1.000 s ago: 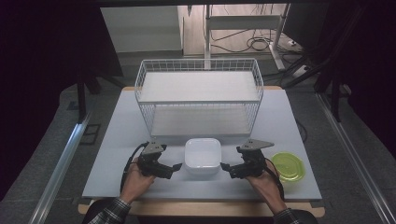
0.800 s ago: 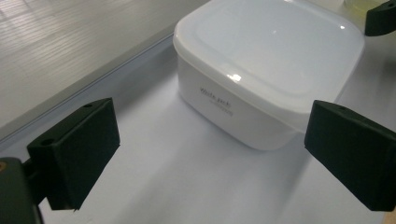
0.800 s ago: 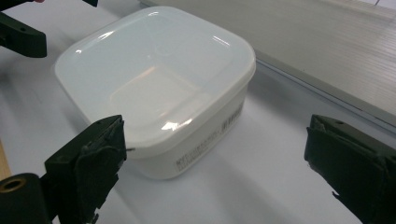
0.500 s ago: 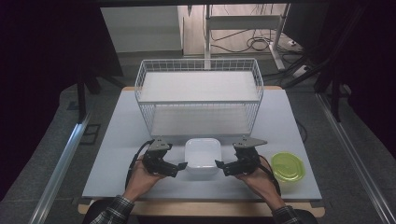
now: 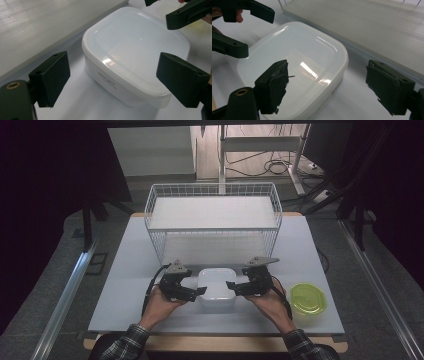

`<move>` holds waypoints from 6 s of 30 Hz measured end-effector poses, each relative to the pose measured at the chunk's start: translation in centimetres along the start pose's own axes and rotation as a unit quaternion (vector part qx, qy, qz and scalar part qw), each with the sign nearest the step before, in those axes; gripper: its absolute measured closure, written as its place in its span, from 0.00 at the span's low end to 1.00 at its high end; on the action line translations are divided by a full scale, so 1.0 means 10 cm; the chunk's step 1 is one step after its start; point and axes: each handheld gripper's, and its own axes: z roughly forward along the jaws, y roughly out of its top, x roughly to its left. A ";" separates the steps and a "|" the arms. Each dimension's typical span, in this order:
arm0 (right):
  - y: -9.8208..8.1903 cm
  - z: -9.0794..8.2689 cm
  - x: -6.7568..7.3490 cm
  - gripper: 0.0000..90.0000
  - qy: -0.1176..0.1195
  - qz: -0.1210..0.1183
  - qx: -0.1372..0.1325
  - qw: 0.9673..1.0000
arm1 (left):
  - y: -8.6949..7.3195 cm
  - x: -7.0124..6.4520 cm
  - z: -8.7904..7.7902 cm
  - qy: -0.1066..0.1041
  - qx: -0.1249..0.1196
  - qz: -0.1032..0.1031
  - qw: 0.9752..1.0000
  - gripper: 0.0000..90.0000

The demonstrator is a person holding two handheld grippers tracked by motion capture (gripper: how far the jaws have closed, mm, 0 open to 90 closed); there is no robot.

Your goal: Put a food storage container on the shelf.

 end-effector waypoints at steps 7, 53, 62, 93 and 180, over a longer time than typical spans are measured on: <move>-0.04 0.05 -0.05 0.27 0.029 0.029 0.020 0.999 | -0.03 0.02 0.09 -0.048 0.012 -0.030 0.998 0.14; -0.04 -0.30 0.19 0.87 0.000 0.066 -0.030 0.997 | 0.01 -0.20 -0.29 0.030 -0.029 -0.079 0.996 0.87; 0.09 -0.41 0.23 0.87 -0.002 0.049 -0.053 0.997 | 0.15 -0.22 -0.42 0.035 -0.045 -0.066 0.996 0.87; 0.95 -0.82 0.25 0.87 -0.008 0.012 -0.117 0.993 | 1.02 -0.18 -1.00 0.059 -0.101 -0.021 0.993 0.88; 1.99 -0.45 -0.25 0.61 -0.063 0.022 -0.128 0.990 | 1.85 0.62 -0.65 0.056 -0.115 -0.096 0.987 0.55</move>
